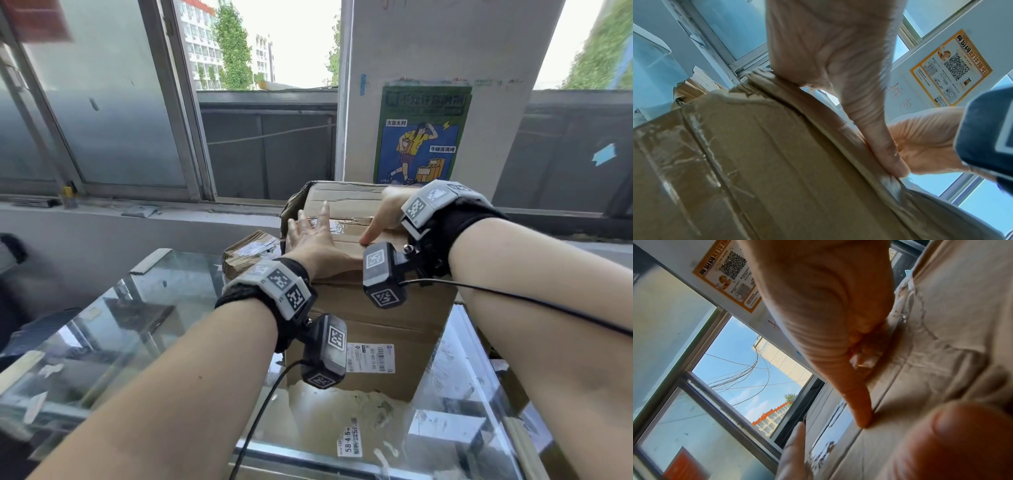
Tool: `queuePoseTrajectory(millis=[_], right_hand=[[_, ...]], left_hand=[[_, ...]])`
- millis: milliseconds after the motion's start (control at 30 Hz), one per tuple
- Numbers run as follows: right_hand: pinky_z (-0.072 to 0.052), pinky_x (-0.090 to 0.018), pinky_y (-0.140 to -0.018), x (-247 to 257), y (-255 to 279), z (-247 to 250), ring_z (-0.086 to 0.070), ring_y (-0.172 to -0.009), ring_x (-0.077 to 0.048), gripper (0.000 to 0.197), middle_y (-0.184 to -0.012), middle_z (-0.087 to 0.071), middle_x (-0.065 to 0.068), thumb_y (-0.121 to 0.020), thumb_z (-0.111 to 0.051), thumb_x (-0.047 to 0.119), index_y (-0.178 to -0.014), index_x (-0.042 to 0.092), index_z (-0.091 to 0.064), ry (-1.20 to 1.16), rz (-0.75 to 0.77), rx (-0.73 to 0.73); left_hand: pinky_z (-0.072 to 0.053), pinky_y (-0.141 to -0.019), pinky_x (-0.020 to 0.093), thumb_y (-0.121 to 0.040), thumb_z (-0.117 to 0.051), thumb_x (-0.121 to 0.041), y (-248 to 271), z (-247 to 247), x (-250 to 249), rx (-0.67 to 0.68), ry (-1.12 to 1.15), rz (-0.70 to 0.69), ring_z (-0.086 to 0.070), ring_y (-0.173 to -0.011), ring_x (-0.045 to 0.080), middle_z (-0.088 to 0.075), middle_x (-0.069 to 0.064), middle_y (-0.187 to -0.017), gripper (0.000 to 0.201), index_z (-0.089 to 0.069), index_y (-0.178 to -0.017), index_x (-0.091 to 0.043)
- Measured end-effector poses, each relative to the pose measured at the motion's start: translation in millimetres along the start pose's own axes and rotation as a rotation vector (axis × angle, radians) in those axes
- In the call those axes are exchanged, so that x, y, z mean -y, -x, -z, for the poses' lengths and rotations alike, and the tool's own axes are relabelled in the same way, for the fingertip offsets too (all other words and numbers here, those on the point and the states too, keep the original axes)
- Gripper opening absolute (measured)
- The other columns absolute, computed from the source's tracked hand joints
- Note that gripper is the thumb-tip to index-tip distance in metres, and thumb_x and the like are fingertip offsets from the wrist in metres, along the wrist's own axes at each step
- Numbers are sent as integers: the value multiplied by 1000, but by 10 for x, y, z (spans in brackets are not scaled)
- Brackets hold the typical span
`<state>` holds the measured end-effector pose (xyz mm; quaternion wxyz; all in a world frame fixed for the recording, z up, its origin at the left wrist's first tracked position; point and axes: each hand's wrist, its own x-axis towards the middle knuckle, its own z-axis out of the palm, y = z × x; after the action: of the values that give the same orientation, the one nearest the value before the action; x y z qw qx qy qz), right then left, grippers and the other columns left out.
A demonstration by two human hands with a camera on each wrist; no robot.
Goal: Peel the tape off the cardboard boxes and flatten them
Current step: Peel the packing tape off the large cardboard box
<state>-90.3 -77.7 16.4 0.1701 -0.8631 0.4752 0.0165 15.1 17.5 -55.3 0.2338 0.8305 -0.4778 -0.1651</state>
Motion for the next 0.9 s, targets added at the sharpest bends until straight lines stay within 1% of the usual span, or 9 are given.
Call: queuePoseTrajectory(millis=[67,200,333,433,500,567,667,800,900], right_hand=[[-39,-21,-44,7,-5,-43,-49,-55,-14,31,-64,-54,-4,-77,-78,27,-65,7,-57,-51,-1,3],[-38,-20,-43,35,16,-53,-45,-54,-13,34,-64,-51,-4,-77,-78,32,-68,7,-57,-21,-21,-5],[-45,-28,-64,23,-12,-50,-56,-72,-17,50,-85,-64,-6,-66,-84,39,-97,4,-66,-10,2,-44],[-50,-36,-84,64,10,-62,-59,-98,-24,55,-111,-63,-10,-66,-85,27,-111,5,-60,-20,40,-142],[-46,-39,-94,119,22,-67,-54,-112,-26,69,-123,-56,-7,-66,-86,20,-125,10,-51,-66,79,-187],[-45,-42,-98,156,2,-84,-55,-113,-27,74,-124,-57,-9,-66,-86,25,-127,9,-49,-72,58,-158],[-47,-43,-96,171,-21,-106,-57,-108,-28,66,-117,-60,-10,-69,-83,32,-119,3,-52,-91,6,-100],[-48,-41,-92,172,-58,-92,-57,-100,-27,58,-102,-59,-9,-72,-81,37,-113,6,-54,-63,5,-46],[-46,-30,-65,178,-103,-79,-54,-71,-19,46,-76,-56,-3,-70,-80,42,-91,6,-61,-12,26,0]], left_hand=[[8,-119,46,-66,-72,-67,1,-3,22,-12,12,-2,23,-145,29,23,11,-158,126,15,-151,-35],[8,-119,44,-64,-72,-68,22,-1,35,-4,7,-2,23,-145,28,24,11,-158,127,15,-151,-35],[7,-118,45,-63,-72,-69,45,3,7,0,13,7,22,-145,29,24,12,-158,130,17,-151,-34],[4,-119,46,-61,-71,-72,38,9,0,9,22,40,19,-146,31,22,15,-158,132,19,-150,-33],[2,-119,46,-61,-71,-72,37,15,-14,16,40,55,17,-147,30,20,15,-158,132,18,-150,-33],[1,-119,45,-63,-72,-69,31,29,-21,17,59,53,14,-147,29,18,13,-159,130,17,-151,-34],[-2,-121,42,-63,-75,-66,-20,59,52,-7,102,48,7,-149,24,8,8,-161,131,13,-152,-29],[-3,-122,37,-62,-76,-65,-62,53,158,-39,119,44,2,-149,21,0,5,-161,134,10,-153,-18],[-5,-120,35,-66,-78,-58,-41,23,180,-66,160,17,-2,-148,21,-5,4,-160,129,8,-154,-19]])
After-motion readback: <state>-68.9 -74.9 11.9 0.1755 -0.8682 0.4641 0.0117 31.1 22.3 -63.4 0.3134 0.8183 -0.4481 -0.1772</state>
